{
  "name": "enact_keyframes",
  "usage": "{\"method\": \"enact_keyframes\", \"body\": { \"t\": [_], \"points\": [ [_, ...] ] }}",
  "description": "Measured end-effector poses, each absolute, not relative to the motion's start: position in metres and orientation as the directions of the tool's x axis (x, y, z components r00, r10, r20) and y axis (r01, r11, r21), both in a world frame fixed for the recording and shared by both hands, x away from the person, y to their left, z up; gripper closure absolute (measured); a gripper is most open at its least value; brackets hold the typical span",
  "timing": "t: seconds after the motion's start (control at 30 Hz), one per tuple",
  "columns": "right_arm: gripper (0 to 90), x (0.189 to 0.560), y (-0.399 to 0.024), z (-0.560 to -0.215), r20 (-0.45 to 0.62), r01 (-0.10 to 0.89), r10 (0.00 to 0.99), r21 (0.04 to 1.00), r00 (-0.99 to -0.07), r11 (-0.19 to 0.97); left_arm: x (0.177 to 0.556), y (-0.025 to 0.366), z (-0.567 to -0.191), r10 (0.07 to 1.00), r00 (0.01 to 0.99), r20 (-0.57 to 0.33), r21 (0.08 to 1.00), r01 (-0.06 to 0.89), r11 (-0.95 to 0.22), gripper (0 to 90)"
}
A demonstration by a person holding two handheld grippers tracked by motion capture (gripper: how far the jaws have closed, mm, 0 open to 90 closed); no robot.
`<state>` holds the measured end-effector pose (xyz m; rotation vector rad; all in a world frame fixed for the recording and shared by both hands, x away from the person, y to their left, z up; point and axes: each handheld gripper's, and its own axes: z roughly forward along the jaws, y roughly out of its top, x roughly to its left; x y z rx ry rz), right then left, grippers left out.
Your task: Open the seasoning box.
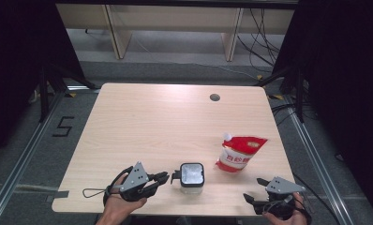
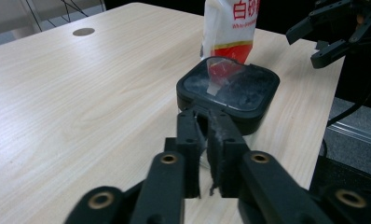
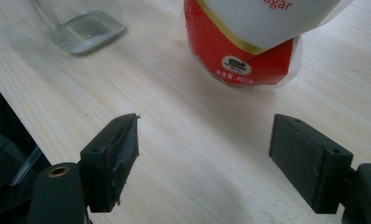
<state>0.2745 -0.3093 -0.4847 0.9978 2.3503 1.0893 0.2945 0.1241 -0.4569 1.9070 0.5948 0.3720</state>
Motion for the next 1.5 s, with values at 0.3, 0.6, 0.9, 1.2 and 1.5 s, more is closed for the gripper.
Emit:
{"method": "enact_keyframes", "body": {
  "t": [0.3, 0.6, 0.9, 1.2, 1.5],
  "points": [
    [24.8, 0.273, -0.307, -0.484, -0.037, 0.447, 0.736, 0.773, -0.676, 0.450, 0.309, 0.105, -0.453, 0.554, 0.832, -0.026, 0.922, 0.234, -0.310, 89.1],
    [24.7, 0.273, -0.306, -0.484, -0.036, 0.446, 0.728, 0.769, -0.685, 0.458, 0.320, 0.097, -0.457, 0.558, 0.830, -0.017, 0.909, 0.245, -0.337, 89.2],
    [24.7, 0.272, -0.306, -0.484, -0.037, 0.447, 0.733, 0.771, -0.679, 0.453, 0.320, 0.097, -0.458, 0.562, 0.827, -0.013, 0.905, 0.248, -0.345, 89.1],
    [24.7, 0.272, -0.305, -0.484, -0.038, 0.444, 0.728, 0.770, -0.684, 0.458, 0.320, 0.099, -0.460, 0.554, 0.833, -0.009, 0.905, 0.243, -0.350, 89.1],
    [26.0, 0.272, -0.304, -0.483, -0.045, 0.431, 0.726, 0.779, -0.686, 0.456, 0.318, 0.101, -0.463, 0.574, 0.818, -0.028, 0.914, 0.253, -0.316, 89.1]
  ]
}}
